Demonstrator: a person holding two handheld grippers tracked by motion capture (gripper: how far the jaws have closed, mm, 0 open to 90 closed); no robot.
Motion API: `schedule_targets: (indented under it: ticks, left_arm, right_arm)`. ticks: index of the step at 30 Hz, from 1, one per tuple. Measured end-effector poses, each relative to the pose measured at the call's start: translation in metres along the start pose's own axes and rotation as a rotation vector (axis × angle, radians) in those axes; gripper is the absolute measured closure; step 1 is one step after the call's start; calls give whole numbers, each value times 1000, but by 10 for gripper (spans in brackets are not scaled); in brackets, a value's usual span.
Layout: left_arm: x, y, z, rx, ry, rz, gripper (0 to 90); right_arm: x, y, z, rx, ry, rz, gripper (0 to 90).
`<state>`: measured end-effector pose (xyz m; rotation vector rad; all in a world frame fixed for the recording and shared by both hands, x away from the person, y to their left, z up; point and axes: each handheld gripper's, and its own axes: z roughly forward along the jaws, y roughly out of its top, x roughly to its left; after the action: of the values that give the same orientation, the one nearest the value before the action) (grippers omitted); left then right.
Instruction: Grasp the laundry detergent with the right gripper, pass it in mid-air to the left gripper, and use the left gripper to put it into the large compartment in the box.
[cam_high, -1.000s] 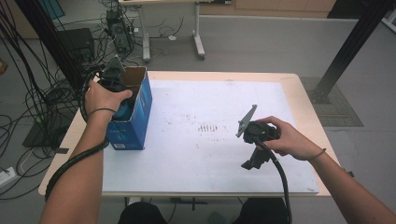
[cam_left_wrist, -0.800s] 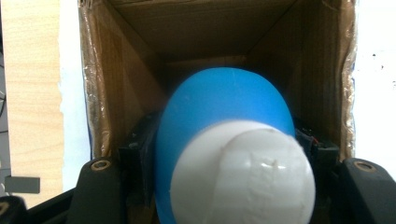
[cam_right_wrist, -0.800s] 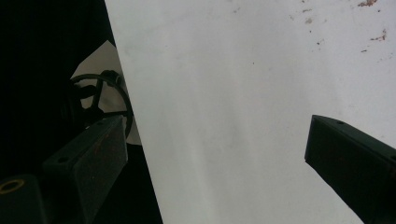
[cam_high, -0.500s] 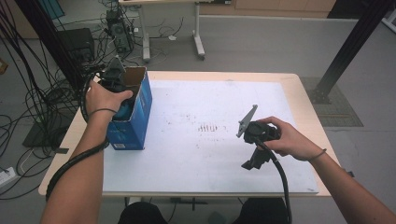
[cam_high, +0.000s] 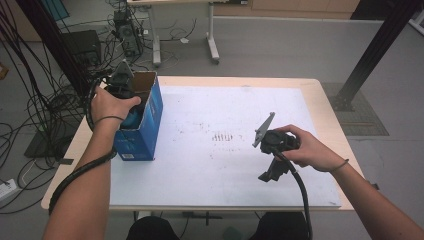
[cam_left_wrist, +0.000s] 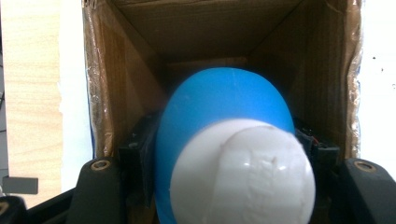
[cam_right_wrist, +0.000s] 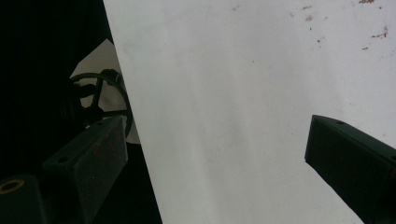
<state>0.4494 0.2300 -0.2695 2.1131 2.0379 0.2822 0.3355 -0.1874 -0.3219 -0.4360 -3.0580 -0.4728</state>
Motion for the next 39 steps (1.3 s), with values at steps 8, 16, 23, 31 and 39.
schedule_targets:
  ticks: [8, 16, 23, 31, 39]
  left_arm:
    - [2, 0, 0, 2, -8, -10, 372]
    - [3, 0, 0, -1, -11, -16, 371]
    - [4, 0, 0, -3, -13, -25, 370]
    - [5, 0, 1, -5, -15, -31, 370]
    - [4, 0, 1, -4, -13, -31, 370]
  right_arm:
    - [0, -1, -2, 0, -3, 3, 53]
    - [-1, -2, 0, 3, -1, 2, 53]
    - [-1, -1, 1, 3, 3, 0, 52]
    - [-2, -1, 1, 2, 1, -3, 53]
    - [-1, -1, 0, 1, 1, 1, 53]
